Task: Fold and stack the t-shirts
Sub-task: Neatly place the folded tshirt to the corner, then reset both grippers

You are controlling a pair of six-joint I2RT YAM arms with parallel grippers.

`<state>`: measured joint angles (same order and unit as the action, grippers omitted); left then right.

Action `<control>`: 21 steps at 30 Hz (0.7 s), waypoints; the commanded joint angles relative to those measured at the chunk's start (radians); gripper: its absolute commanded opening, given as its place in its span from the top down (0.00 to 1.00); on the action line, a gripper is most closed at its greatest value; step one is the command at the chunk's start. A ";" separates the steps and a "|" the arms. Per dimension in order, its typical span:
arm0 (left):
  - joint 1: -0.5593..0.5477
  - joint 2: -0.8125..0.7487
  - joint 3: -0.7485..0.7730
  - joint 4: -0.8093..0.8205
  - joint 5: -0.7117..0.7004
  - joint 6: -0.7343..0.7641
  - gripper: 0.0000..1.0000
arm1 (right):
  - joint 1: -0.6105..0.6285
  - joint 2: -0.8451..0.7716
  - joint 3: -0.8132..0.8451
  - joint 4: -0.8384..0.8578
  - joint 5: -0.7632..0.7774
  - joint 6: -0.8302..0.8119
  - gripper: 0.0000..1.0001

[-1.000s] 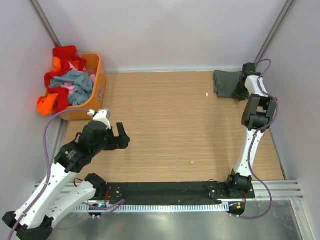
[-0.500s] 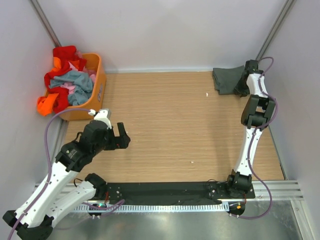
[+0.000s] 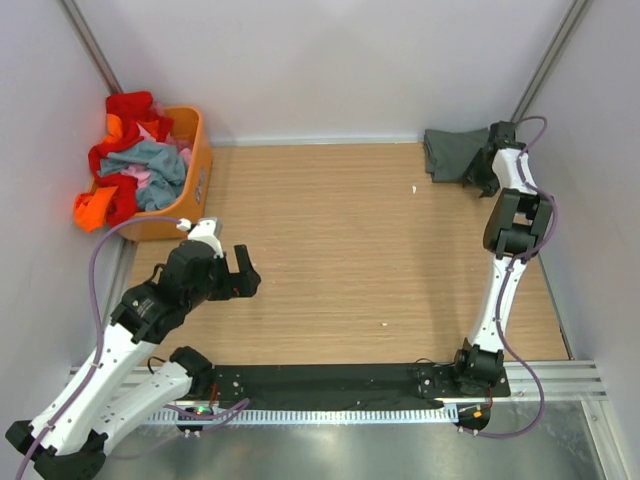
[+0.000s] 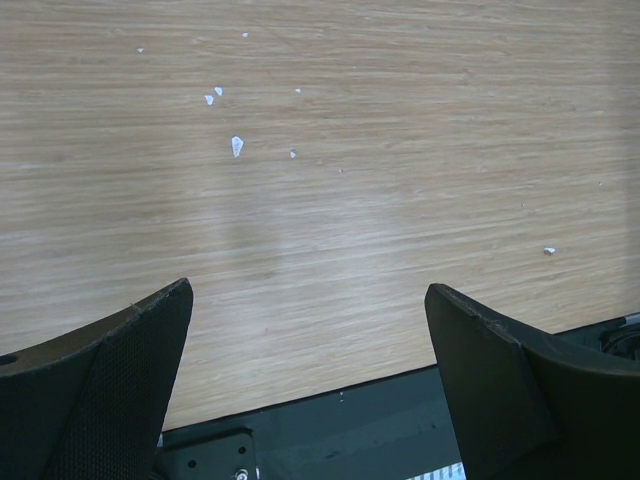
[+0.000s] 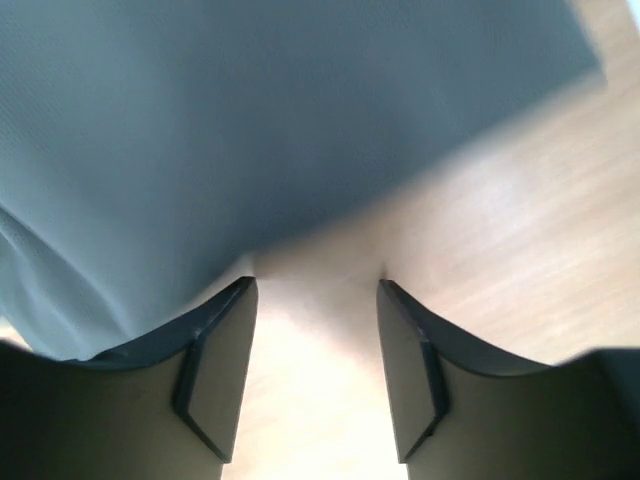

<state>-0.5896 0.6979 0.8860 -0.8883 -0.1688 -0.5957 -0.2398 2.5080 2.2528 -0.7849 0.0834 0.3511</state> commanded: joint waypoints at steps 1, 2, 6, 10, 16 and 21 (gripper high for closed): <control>0.001 -0.020 0.007 0.017 -0.020 -0.006 0.01 | 0.000 -0.223 -0.221 -0.010 0.010 0.008 0.39; 0.001 -0.023 0.007 0.018 -0.027 -0.006 0.00 | -0.001 -0.292 -0.390 0.015 0.018 0.011 0.38; 0.002 -0.041 0.010 0.022 -0.034 -0.004 0.00 | 0.039 -0.724 -0.669 0.104 0.018 0.023 0.32; 0.004 -0.066 0.014 0.040 -0.038 0.008 0.00 | 0.198 -1.021 -0.814 0.121 0.038 0.015 0.27; 0.004 -0.141 0.018 0.094 -0.205 0.042 0.00 | 0.484 -1.395 -1.232 0.346 -0.198 0.165 0.19; 0.004 -0.225 0.025 0.129 -0.428 0.060 0.00 | 0.546 -1.633 -1.443 0.444 -0.272 0.247 0.14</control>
<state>-0.5888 0.5125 0.8860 -0.8371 -0.4129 -0.5652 0.2897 0.9154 0.8913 -0.4118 -0.1211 0.5121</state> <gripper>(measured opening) 0.996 0.855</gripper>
